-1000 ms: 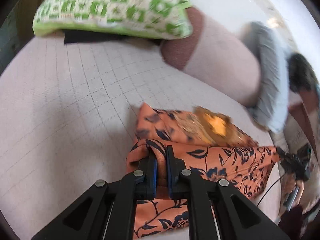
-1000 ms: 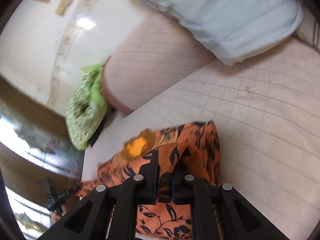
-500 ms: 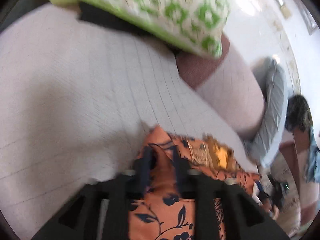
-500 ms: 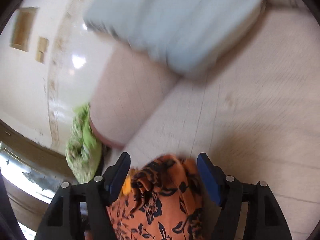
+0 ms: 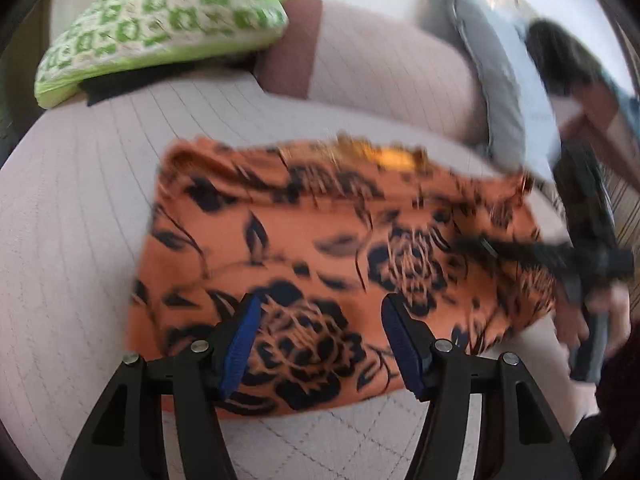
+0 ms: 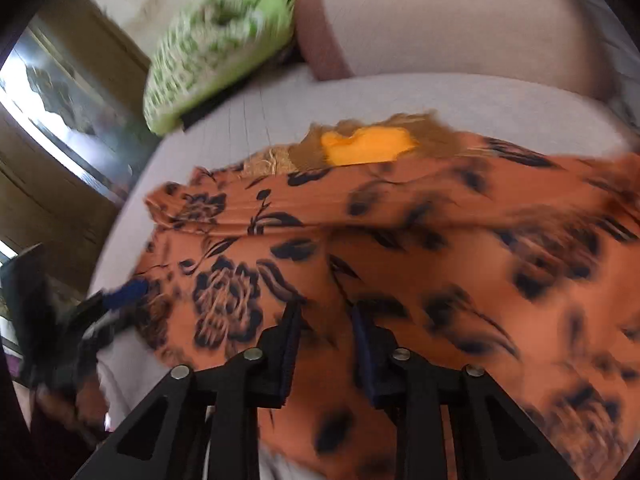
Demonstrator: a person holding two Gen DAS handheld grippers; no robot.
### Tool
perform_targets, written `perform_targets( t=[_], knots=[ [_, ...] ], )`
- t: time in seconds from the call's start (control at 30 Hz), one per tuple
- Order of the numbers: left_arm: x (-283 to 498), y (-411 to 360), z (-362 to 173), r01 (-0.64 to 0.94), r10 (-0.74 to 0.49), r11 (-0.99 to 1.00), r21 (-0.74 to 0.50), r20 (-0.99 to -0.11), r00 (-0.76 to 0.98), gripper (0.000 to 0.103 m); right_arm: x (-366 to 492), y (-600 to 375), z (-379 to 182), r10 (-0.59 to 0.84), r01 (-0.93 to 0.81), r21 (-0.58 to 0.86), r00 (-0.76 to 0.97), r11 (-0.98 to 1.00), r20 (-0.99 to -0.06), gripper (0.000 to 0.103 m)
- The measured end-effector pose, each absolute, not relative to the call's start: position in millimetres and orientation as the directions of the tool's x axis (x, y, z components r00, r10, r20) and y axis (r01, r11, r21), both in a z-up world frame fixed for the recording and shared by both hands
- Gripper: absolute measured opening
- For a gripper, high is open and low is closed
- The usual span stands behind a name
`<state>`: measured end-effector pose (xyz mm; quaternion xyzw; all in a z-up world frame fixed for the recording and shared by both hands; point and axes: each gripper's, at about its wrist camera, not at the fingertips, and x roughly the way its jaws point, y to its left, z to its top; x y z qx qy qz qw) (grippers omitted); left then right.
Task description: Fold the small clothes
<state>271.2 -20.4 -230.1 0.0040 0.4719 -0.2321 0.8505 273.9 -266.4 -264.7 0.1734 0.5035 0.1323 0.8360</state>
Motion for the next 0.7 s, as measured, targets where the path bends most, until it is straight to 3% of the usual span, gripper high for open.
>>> perform_targets(
  t=[0.17, 0.23, 0.33, 0.47, 0.6, 0.7],
  knots=[
    [293, -46, -228, 0.41, -0.37, 0.893, -0.183, -0.819, 0.439, 0.064, 340, -285, -259, 0.198, 0.142, 0.347, 0.601, 0.927, -0.775, 0.026],
    [310, -57, -227, 0.404, -0.375, 0.894, -0.194, -0.816, 0.439, 0.064, 341, -313, -251, 0.165, 0.22, 0.403, 0.667, 0.888, -0.727, 0.027],
    [341, -73, -234, 0.384, -0.356, 0.904, -0.187, -0.826, 0.438, 0.064, 314, -338, -243, 0.186, 0.214, 0.448, 0.698, 0.868, -0.692, 0.031],
    [393, -77, -242, 0.299, -0.26, 0.946, -0.122, -0.839, 0.479, 0.064, 243, -350, -237, 0.133, 0.14, 0.321, 0.705, 0.937, -0.696, 0.031],
    [437, -50, -236, 0.164, -0.268, 0.963, -0.213, -0.824, 0.5, 0.064, 184, -369, -247, 0.153, 0.149, 0.346, 0.691, 0.926, -0.707, 0.031],
    [442, -32, -231, 0.07, -0.273, 0.959, -0.275, -0.828, 0.491, 0.064, 158, -376, -267, 0.138, 0.199, 0.328, 0.626, 0.924, -0.768, 0.031]
  ],
)
